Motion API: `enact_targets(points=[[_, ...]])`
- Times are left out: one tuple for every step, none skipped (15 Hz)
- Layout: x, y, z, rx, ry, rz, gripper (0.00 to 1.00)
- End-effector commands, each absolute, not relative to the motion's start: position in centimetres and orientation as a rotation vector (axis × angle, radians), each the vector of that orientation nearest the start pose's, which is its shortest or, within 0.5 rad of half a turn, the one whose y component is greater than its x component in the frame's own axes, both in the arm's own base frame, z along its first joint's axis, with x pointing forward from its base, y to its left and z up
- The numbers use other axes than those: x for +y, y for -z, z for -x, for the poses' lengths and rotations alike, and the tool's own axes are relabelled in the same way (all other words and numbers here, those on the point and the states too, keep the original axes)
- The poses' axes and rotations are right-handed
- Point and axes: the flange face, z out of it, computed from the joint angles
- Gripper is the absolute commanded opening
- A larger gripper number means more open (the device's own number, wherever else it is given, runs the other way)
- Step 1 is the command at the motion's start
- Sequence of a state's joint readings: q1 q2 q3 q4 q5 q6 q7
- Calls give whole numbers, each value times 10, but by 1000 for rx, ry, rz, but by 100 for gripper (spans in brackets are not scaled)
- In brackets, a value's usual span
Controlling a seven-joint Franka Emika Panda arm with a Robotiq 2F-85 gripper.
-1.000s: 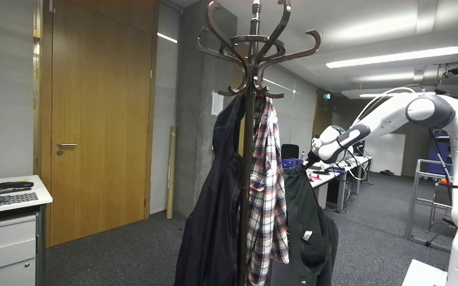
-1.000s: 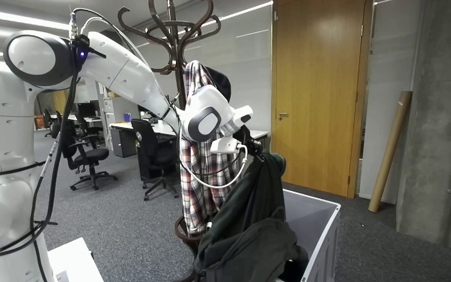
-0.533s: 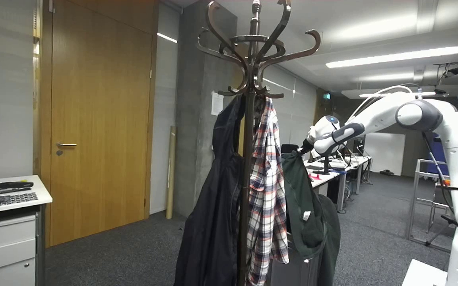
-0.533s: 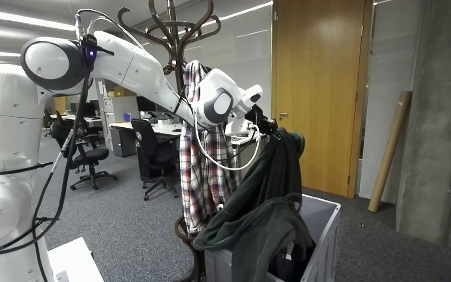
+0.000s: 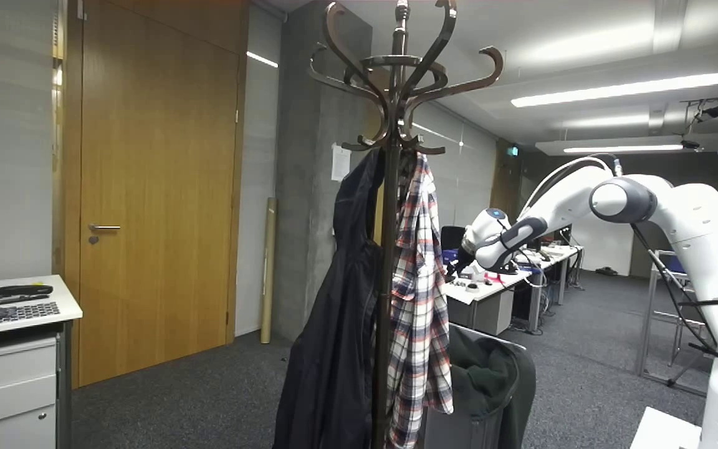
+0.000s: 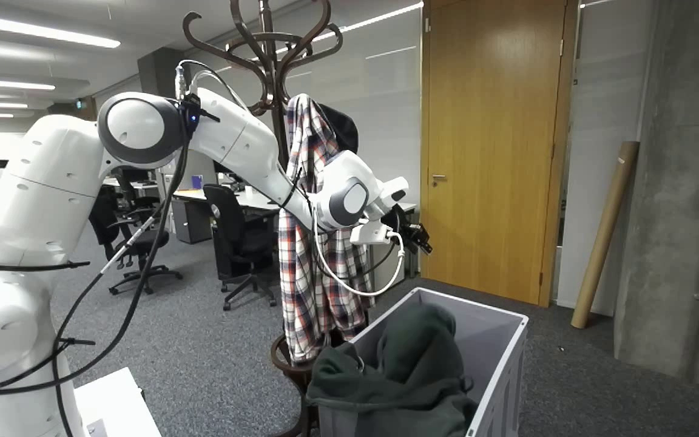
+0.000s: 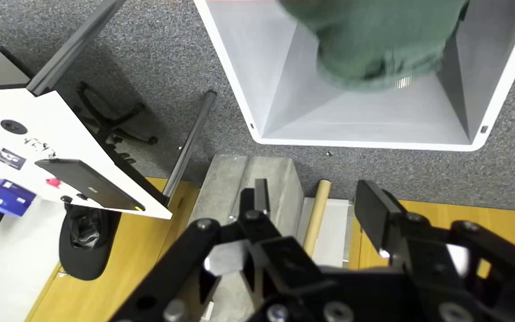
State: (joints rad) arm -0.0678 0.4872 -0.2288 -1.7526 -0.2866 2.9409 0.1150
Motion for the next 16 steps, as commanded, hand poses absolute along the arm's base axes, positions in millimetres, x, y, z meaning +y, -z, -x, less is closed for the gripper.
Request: enact_targets(points=[[-155,-368,-683,60,1069,3236,89],[-147,-367,-677,32,1038,3225,95],[-140,-363,-671,1,985,3227,100],[-132,-358,-664,-31,932,3226,100],[-126,-353,-653,-41,846,3236,100],[-117,-347,-642,-102,770,3227,100],[-109,-341,-627,-153,699,3217,100],[-103,-335,-613,-212,644,3207,100],[-100,-329,-598,-261,582,3199,100],[-98,-324,-582,-312,532,3189,100],[-99,-321,-568,-346,493,3187,100],[-102,-319,-554,-393,472,3178,100],[-106,-317,-542,-453,457,3170,100],[-110,-314,-531,-533,460,3154,100],[-115,-311,-522,-601,450,3145,100],[-117,-305,-515,-691,437,3127,100]])
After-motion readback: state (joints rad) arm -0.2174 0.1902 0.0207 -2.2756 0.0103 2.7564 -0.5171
